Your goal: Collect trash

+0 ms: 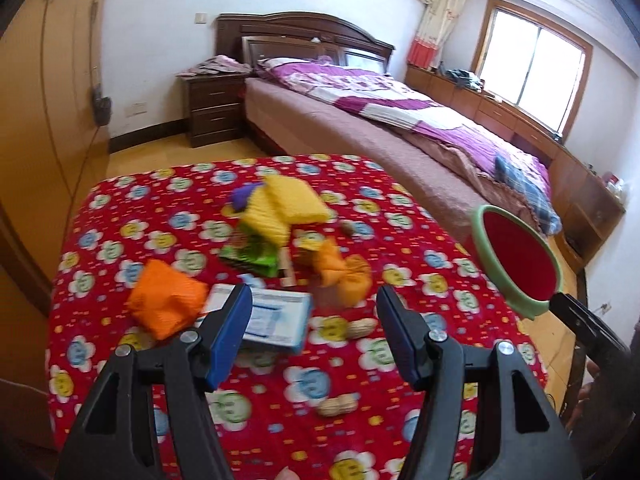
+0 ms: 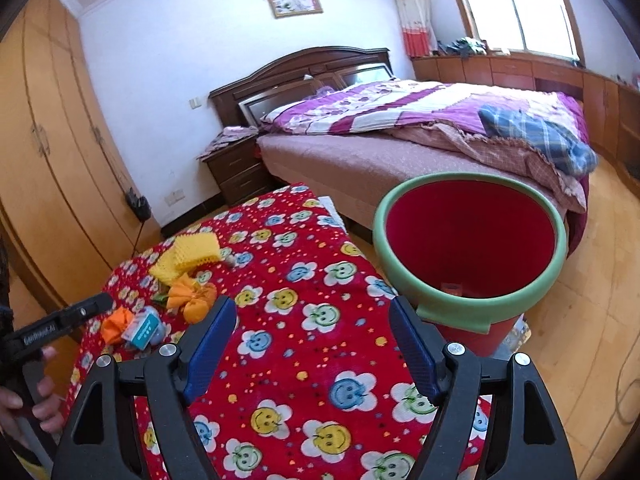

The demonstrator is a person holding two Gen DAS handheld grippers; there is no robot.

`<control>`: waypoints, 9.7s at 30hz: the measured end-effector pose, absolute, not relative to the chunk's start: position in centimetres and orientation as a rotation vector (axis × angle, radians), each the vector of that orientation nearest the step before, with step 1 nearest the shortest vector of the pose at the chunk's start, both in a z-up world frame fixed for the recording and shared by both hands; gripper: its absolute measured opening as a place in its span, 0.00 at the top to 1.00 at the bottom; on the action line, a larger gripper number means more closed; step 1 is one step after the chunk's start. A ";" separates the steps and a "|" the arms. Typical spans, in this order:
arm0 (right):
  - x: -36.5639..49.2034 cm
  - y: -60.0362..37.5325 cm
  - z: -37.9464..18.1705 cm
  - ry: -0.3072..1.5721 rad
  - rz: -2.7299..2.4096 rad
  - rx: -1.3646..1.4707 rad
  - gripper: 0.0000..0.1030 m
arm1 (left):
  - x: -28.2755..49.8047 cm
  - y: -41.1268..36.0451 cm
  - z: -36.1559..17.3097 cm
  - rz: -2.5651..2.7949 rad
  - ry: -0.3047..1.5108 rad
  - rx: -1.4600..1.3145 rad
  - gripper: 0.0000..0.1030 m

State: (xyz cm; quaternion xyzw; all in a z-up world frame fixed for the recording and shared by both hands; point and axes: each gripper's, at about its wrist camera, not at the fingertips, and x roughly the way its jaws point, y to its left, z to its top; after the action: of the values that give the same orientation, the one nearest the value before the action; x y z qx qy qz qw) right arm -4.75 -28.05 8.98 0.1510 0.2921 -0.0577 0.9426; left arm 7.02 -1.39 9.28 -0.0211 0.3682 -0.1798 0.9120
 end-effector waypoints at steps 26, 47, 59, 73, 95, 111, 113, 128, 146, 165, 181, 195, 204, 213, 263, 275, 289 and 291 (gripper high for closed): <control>0.4 -22.6 5.5 0.757 -0.014 0.291 0.22 | 13.9 7.3 2.3 -0.108 0.870 -0.053 0.37; 9.3 -17.3 3.1 0.845 0.090 0.178 0.22 | 16.7 8.6 -0.1 -0.114 0.904 -0.153 0.38; 12.0 -15.6 1.3 0.907 0.110 0.201 0.51 | 16.8 8.8 -0.1 -0.125 0.896 -0.180 0.41; 10.7 -15.4 1.6 0.877 0.167 0.249 0.77 | 15.7 8.1 0.4 -0.139 0.887 -0.193 0.74; 2.9 -22.3 6.9 0.702 0.092 0.399 0.78 | 10.4 1.6 8.0 -0.330 0.768 -0.173 0.77; -2.3 -31.5 8.9 0.581 -0.102 0.466 0.78 | 8.7 -9.2 10.2 -0.531 0.768 -0.068 0.77; -2.9 -32.6 8.8 0.572 -0.120 0.476 0.78 | 8.6 -10.8 10.3 -0.555 0.767 -0.048 0.77; -5.9 -40.3 7.3 0.544 -0.268 0.546 0.78 | 8.3 -22.8 9.7 -0.732 0.768 0.067 0.77; -4.5 -45.2 3.9 0.642 -0.437 0.486 0.76 | 10.1 -33.1 5.9 -0.841 0.820 0.177 0.77; -5.1 -45.4 4.3 0.609 -0.391 0.508 0.60 | 10.4 -32.4 6.9 -0.817 0.829 0.153 0.54; -6.2 -39.6 6.3 0.580 -0.279 0.510 0.36 | 7.4 -22.1 9.7 -0.696 0.802 0.071 0.52; -5.6 -34.6 6.3 0.620 -0.201 0.462 0.36 | 8.9 -12.7 8.5 -0.487 0.835 0.005 0.38; -5.6 -33.2 6.4 0.628 -0.179 0.437 0.36 | 10.4 -9.2 4.9 -0.419 0.968 -0.085 0.38; -5.5 -33.1 6.0 0.638 -0.167 0.445 0.36 | 10.0 -5.1 3.2 -0.319 0.997 -0.095 0.38; -0.8 -28.4 5.0 0.758 -0.078 0.347 0.35 | 16.1 4.5 0.7 -0.004 0.978 -0.090 0.47; 5.9 -21.6 4.6 0.802 0.041 0.229 0.36 | 19.3 4.5 1.6 -0.108 0.935 -0.045 0.48; 14.7 -15.4 1.4 0.888 0.164 0.139 0.46 | 20.1 4.6 -0.1 -0.137 0.942 -0.068 0.48; 15.4 -15.0 1.1 0.892 0.174 0.131 0.48 | 20.2 4.5 -0.1 -0.139 0.942 -0.073 0.48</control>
State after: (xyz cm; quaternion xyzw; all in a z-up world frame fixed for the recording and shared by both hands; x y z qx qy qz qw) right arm 15.42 -15.02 1.09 0.0632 0.4306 0.0838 0.8964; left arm 20.15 4.54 -0.07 -0.0353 0.4531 -0.0671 0.8882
